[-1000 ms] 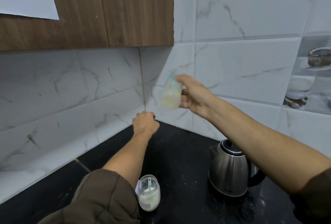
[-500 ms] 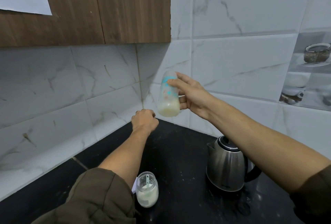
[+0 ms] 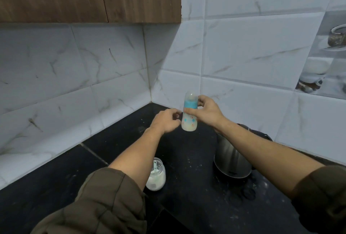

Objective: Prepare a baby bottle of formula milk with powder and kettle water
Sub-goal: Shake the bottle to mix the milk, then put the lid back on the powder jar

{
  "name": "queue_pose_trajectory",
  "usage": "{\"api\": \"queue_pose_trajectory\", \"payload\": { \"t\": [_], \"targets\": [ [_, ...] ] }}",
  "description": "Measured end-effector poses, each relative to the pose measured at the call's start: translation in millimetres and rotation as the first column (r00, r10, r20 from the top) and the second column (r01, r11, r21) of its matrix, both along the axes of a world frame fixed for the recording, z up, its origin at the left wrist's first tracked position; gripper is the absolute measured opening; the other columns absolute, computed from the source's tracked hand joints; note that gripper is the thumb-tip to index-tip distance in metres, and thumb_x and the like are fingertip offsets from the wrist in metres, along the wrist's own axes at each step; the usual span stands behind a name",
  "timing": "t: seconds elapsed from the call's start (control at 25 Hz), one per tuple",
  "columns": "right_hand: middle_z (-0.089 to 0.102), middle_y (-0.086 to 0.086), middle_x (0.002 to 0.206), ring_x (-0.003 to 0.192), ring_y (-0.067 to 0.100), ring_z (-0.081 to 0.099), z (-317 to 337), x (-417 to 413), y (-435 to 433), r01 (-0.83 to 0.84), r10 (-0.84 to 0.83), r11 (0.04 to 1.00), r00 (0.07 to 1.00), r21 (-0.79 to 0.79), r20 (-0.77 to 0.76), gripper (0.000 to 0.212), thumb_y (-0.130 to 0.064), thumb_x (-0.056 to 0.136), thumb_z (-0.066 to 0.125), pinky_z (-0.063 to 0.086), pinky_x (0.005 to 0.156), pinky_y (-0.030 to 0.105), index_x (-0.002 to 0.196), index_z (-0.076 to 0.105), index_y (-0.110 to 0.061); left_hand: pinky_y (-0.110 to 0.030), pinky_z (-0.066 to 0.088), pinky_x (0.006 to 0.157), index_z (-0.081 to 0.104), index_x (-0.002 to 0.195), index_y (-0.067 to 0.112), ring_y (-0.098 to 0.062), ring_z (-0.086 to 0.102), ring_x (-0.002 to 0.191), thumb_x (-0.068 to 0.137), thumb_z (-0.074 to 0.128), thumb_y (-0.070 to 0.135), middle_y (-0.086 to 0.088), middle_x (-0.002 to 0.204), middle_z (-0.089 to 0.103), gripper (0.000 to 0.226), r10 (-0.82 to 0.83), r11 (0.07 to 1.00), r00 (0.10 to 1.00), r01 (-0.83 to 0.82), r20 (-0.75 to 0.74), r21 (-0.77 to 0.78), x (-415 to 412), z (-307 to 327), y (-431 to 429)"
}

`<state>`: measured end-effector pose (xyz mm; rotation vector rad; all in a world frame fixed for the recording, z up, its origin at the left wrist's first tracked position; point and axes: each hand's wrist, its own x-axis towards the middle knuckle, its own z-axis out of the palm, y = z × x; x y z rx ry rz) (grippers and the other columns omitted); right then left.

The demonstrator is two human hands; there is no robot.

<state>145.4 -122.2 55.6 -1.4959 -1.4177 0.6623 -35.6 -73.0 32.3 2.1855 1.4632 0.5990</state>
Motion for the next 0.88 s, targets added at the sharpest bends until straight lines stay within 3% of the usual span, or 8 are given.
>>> {"api": "queue_pose_trajectory", "payload": {
  "t": [0.12,0.28,0.48,0.88],
  "targets": [
    [0.068,-0.005,0.119,0.111,0.015,0.066,-33,6,-5,-0.015,0.021,0.998,0.996,-0.065,0.089,0.066,-0.034,0.076,0.094,0.057,0.094,0.034,0.130,0.060,-0.020,-0.040,0.057,0.097,0.072,0.122,0.027,-0.009,0.069,0.094,0.082,0.076,0.020,0.009,0.106,0.074,0.040,-0.092,0.993,0.995,0.095,0.042,-0.072,7,-20,-14],
    [0.071,-0.004,0.114,0.108,0.016,0.068,-72,10,-17,-0.012,0.031,0.989,0.991,-0.145,0.133,0.066,-0.032,0.070,0.096,0.057,0.094,0.035,0.124,0.059,-0.024,-0.041,0.057,0.096,0.072,0.102,0.026,-0.008,0.070,0.088,0.077,0.082,0.021,0.010,0.093,0.074,0.027,-0.143,0.973,0.989,0.135,-0.031,-0.185,14,-44,-29],
    [0.069,-0.003,0.112,0.106,0.017,0.067,-116,11,-35,0.009,0.029,0.974,0.986,-0.226,0.166,0.063,-0.030,0.069,0.096,0.056,0.089,0.032,0.120,0.058,-0.024,-0.040,0.055,0.093,0.073,0.102,0.021,-0.015,0.071,0.093,0.072,0.091,0.034,0.005,0.096,0.076,0.037,-0.140,0.961,0.986,0.113,-0.093,-0.254,20,-74,-43],
    [0.068,0.002,0.122,0.116,0.022,0.066,-172,9,-53,0.003,0.063,0.932,0.983,-0.362,0.170,0.061,-0.015,0.074,0.095,0.057,0.101,0.047,0.120,0.055,-0.023,-0.042,0.058,0.091,0.072,0.103,0.019,-0.022,0.069,0.098,0.081,0.078,0.014,0.001,0.101,0.074,0.023,-0.132,0.959,0.964,0.065,-0.231,-0.276,31,-107,-55]
  ]
}}
